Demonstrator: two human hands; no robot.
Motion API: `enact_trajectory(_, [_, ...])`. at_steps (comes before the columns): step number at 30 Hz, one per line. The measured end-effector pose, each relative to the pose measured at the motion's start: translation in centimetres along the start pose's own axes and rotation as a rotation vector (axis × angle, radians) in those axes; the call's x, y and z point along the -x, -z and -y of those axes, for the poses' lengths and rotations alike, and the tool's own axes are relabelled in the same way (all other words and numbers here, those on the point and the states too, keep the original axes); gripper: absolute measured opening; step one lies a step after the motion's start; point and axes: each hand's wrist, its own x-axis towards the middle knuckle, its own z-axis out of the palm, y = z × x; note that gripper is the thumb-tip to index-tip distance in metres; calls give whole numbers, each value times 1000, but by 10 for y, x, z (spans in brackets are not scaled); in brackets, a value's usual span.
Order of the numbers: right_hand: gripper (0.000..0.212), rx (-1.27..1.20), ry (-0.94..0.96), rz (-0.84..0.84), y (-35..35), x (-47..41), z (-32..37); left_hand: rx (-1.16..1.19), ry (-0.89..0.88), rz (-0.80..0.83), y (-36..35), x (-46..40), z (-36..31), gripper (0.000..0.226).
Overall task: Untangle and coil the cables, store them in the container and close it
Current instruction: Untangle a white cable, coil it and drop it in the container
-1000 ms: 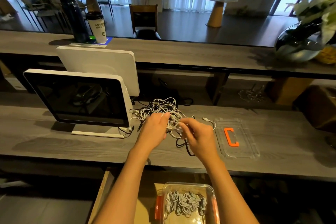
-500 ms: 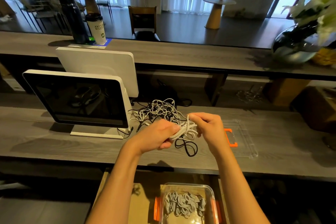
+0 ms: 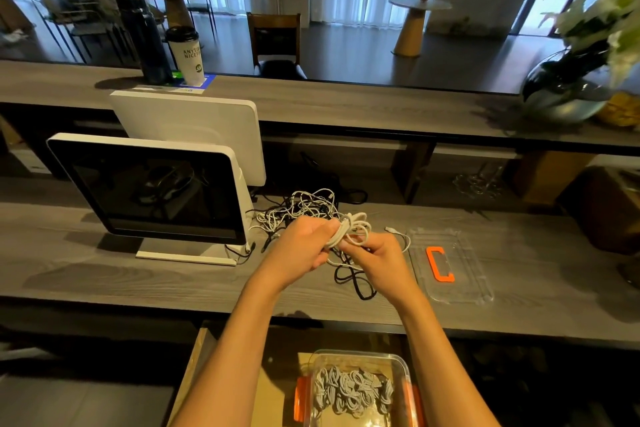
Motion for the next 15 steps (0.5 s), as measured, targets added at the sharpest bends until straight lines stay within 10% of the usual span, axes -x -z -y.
enact_trajectory(8, [31,326,-16,139,-10,3,16,-361,52,-311,2,-14,10,49])
enact_trajectory(15, [22,1025,334,85,1,1,20,-613,73,-163,8,-20,16,49])
